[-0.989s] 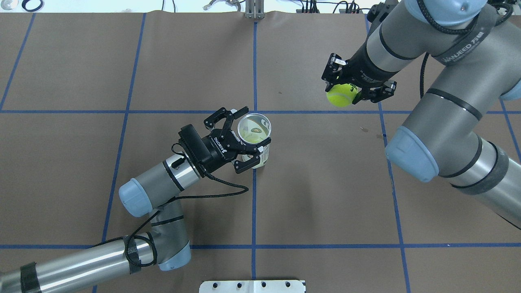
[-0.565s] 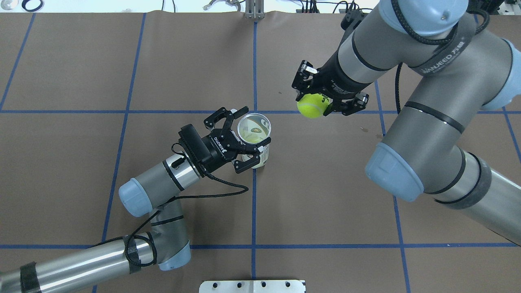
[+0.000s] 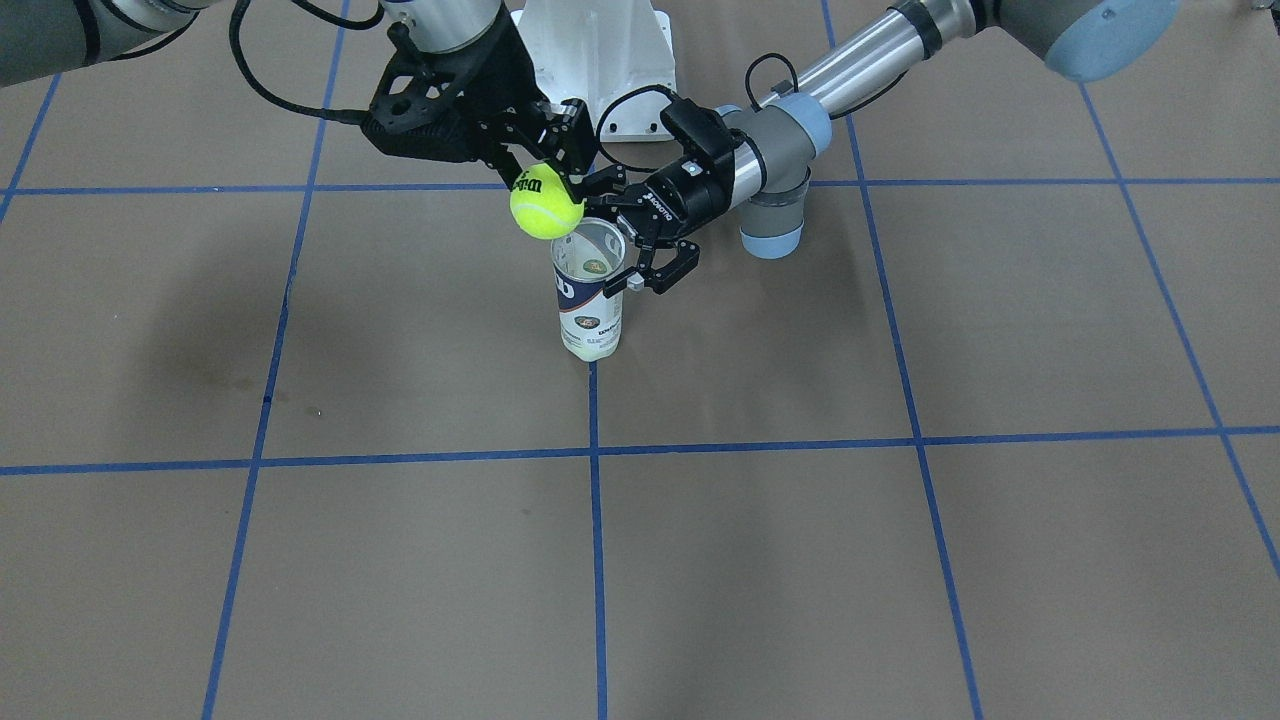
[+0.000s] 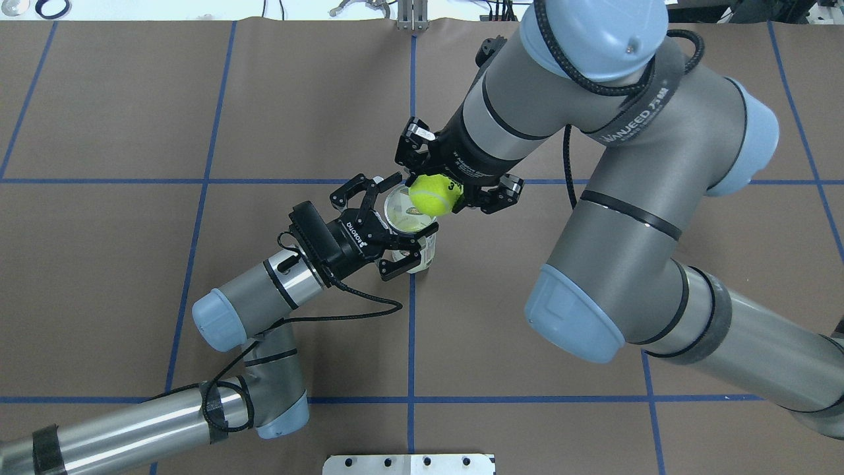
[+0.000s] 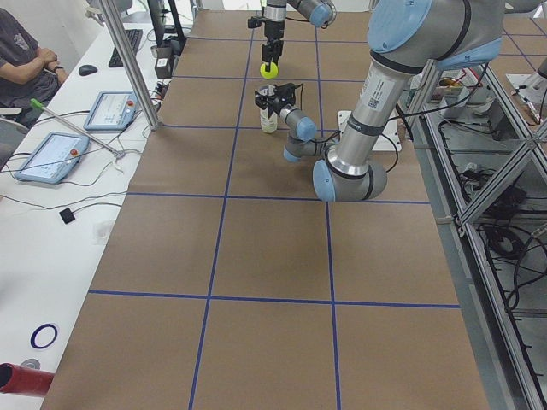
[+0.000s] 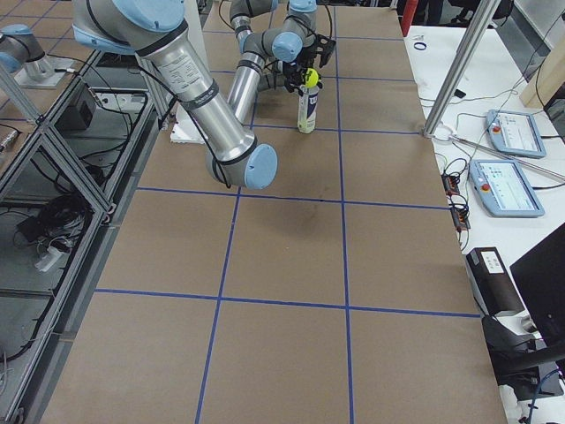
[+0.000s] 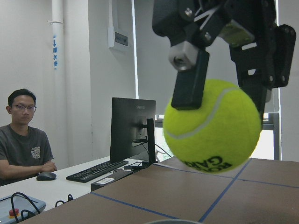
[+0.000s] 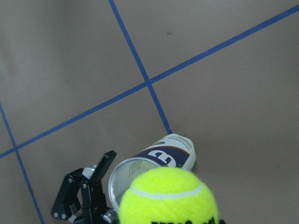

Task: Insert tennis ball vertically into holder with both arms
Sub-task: 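Lower the ball into the can opening and open the right gripper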

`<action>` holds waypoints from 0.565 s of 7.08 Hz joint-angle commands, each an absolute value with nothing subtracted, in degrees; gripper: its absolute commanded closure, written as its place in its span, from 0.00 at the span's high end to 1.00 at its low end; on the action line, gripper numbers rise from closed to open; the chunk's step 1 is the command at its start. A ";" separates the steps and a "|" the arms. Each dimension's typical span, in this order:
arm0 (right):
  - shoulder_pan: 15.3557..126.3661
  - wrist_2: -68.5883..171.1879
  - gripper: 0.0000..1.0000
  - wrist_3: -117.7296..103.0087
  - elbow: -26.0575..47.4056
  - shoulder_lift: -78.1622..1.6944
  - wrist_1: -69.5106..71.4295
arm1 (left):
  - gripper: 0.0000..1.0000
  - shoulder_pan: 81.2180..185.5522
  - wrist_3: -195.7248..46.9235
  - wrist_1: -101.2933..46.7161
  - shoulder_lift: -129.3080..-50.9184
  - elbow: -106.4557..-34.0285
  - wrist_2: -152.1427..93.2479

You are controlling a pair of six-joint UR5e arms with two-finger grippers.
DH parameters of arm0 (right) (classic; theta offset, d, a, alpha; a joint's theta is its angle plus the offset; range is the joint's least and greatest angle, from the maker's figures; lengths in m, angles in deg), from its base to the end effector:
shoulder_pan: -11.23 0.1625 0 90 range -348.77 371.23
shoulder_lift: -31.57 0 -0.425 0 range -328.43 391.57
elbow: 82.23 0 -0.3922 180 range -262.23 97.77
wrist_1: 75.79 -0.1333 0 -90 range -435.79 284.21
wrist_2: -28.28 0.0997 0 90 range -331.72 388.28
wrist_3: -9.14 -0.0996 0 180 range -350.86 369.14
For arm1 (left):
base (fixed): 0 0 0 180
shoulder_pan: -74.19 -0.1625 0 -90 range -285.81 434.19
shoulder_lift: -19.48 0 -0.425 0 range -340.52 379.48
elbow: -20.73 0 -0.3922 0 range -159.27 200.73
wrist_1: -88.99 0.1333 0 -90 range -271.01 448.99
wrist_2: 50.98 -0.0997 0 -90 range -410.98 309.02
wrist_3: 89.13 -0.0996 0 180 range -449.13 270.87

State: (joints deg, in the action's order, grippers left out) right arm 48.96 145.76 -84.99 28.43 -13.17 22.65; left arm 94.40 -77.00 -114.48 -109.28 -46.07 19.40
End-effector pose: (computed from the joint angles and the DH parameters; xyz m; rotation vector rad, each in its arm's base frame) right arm -0.4132 -0.4301 0.0670 -0.1363 -1.0739 0.4183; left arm 0.5561 -0.3824 0.2522 1.7832 1.3074 0.1727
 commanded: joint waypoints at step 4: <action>47.35 143.42 0.00 -85.17 22.88 -10.08 22.47 | 0.99 94.40 -77.00 -114.48 -109.28 -46.07 19.42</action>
State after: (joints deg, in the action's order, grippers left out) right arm 47.53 143.59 -85.20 23.16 -9.85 22.49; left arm 94.40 -77.00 -114.48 -109.25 -46.07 19.42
